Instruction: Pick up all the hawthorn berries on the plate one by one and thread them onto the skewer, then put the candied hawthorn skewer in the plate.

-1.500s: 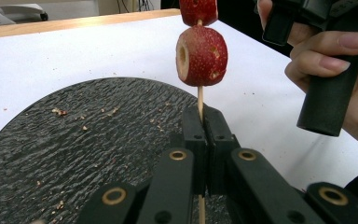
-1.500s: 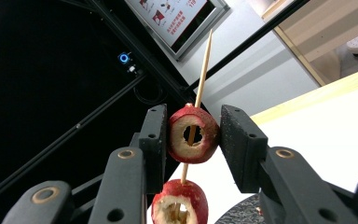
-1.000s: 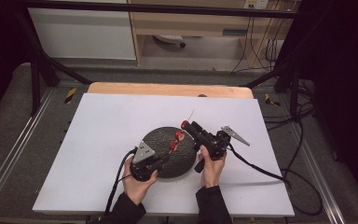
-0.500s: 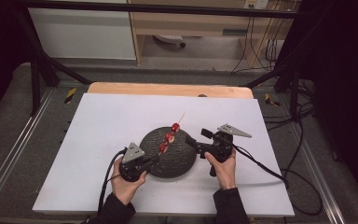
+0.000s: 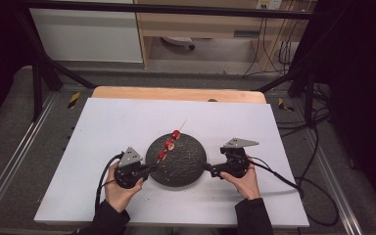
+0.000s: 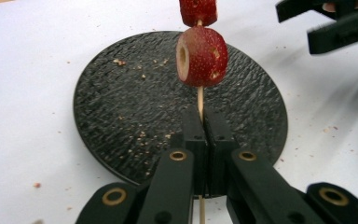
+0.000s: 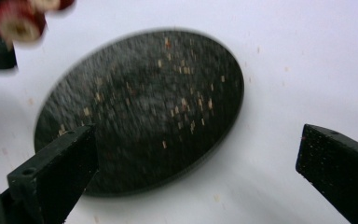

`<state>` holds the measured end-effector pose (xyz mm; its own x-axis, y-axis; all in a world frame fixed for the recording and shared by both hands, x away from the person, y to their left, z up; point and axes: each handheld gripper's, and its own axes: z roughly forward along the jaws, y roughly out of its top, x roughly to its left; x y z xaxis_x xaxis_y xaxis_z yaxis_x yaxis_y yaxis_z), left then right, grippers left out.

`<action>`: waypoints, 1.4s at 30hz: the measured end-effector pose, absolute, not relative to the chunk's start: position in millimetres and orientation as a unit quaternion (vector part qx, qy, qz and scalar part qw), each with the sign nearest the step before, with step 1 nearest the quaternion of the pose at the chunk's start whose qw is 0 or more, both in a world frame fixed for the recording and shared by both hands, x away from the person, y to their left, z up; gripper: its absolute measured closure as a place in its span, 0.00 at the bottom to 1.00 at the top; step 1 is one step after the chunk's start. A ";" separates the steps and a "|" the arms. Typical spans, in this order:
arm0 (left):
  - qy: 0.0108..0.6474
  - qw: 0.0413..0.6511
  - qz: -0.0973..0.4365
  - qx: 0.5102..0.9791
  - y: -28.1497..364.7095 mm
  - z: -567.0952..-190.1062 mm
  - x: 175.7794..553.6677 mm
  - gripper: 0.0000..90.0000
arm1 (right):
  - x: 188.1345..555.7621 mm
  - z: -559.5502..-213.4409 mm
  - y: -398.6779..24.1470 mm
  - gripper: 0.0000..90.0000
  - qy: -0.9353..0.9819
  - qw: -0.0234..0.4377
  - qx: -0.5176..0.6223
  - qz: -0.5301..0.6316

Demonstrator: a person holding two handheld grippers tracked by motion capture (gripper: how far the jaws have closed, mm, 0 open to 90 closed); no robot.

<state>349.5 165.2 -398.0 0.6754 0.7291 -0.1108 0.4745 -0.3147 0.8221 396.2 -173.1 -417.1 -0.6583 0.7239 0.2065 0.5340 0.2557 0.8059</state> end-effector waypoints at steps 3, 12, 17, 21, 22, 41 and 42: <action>0.376 0.437 0.146 0.804 165.3 -395.1 353.8 0.98 | 392.4 -423.2 -179.2 0.01 0.802 0.109 0.387 0.442; 0.373 0.417 0.141 0.817 161.5 -395.0 363.1 0.98 | 380.3 -438.3 -206.0 0.01 0.813 0.102 0.375 0.434; 0.373 0.405 0.137 0.823 158.3 -394.4 367.9 0.98 | 373.1 -445.0 -221.3 0.01 0.812 0.101 0.383 0.428; 0.371 0.393 0.133 0.831 153.4 -393.1 371.0 0.98 | 368.2 -449.3 -230.7 0.01 0.809 0.098 0.392 0.426; 0.370 0.389 0.132 0.833 152.3 -393.2 372.4 0.98 | 367.7 -450.3 -232.8 0.01 0.809 0.098 0.393 0.426; 0.379 0.301 0.122 0.866 125.9 -412.6 385.7 0.98 | 362.9 -453.4 -241.3 0.01 0.811 0.096 0.397 0.420; 0.382 0.297 0.121 0.867 124.8 -413.7 386.2 0.98 | 362.6 -453.7 -241.3 0.01 0.810 0.096 0.397 0.421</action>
